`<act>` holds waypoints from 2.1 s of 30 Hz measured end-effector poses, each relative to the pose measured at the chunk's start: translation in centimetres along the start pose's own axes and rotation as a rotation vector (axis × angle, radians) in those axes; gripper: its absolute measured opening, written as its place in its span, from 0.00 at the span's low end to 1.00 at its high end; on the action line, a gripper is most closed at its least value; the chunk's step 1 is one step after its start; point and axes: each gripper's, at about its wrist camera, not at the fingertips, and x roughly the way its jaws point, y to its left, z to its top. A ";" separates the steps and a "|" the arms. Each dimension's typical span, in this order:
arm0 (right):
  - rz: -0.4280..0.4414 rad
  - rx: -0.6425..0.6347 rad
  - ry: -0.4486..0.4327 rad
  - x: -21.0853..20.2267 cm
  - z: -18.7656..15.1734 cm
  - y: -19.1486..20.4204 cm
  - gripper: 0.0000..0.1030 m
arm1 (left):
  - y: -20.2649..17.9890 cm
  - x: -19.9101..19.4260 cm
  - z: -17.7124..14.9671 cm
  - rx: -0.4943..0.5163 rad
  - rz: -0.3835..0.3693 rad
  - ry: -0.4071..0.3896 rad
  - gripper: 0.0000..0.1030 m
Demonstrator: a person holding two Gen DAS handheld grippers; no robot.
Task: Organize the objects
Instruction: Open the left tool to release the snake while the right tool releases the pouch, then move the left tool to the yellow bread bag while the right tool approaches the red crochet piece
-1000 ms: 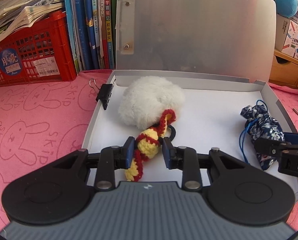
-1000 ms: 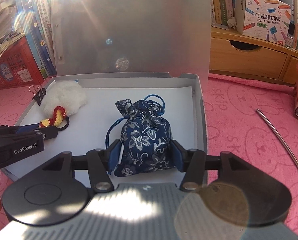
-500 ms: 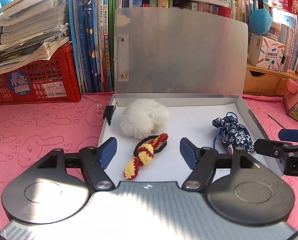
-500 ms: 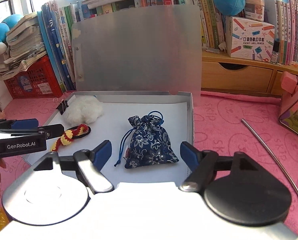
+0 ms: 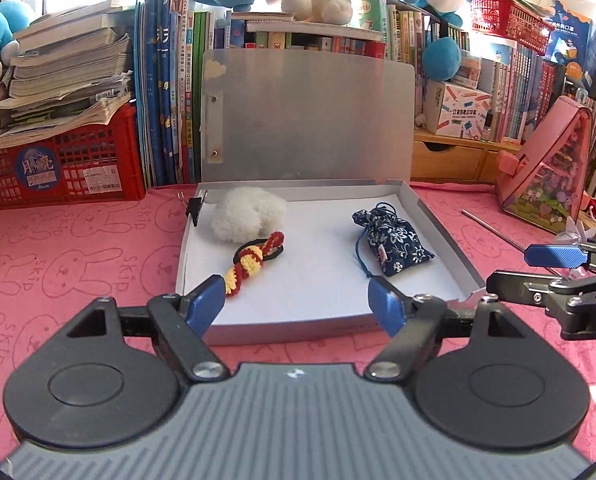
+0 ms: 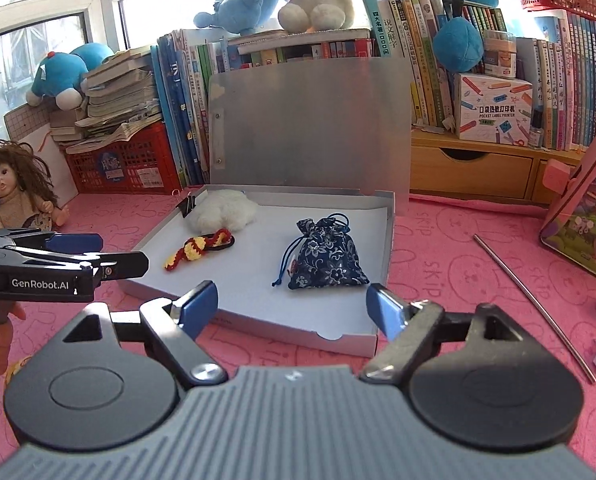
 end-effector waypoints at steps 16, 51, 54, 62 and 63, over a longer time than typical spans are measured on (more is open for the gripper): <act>0.015 -0.102 -0.091 -5.9 -7.8 2.9 0.90 | -2.7 -7.9 -9.7 0.036 0.026 -0.092 0.82; 0.013 -0.187 -0.155 -8.5 -15.9 9.3 0.61 | 2.9 -7.7 -15.7 0.113 0.151 -0.065 0.87; 0.009 -0.189 -0.142 -8.1 -16.0 9.4 0.59 | 2.5 -7.4 -15.9 0.128 0.157 -0.061 0.86; -0.006 -0.191 -0.126 -7.7 -16.2 9.5 0.59 | 2.7 -6.7 -15.7 0.120 0.155 -0.055 0.86; -0.007 -0.191 -0.123 -7.6 -16.2 9.5 0.59 | 2.7 -6.7 -15.7 0.119 0.155 -0.055 0.86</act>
